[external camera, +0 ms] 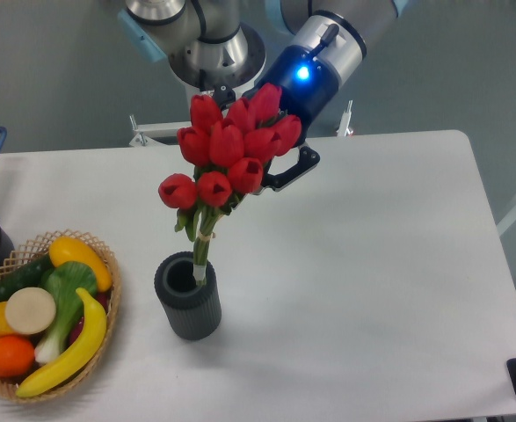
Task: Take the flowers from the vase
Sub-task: 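Lift the gripped tulips up and out of the black vase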
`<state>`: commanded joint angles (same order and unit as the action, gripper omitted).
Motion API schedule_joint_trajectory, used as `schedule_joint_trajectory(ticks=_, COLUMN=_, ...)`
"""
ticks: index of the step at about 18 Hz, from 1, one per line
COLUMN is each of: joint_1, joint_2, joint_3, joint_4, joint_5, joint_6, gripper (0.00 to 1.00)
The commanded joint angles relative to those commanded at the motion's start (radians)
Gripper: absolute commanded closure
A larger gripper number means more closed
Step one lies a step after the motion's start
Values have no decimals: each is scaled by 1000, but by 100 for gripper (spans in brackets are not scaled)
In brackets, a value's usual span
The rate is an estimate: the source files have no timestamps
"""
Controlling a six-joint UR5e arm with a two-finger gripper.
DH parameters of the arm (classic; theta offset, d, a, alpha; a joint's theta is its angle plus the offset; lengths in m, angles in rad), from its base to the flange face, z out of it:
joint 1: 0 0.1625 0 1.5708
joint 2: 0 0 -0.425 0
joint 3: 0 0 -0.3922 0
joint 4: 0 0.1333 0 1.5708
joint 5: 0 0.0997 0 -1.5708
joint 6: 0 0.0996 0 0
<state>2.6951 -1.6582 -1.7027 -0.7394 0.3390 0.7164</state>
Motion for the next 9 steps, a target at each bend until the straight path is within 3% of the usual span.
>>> schedule_joint_trajectory(ticks=9, joint_1=22, joint_2=-5, joint_3=2, joint_4=-2, joint_5=-3, joint_6=-3, gripper=48)
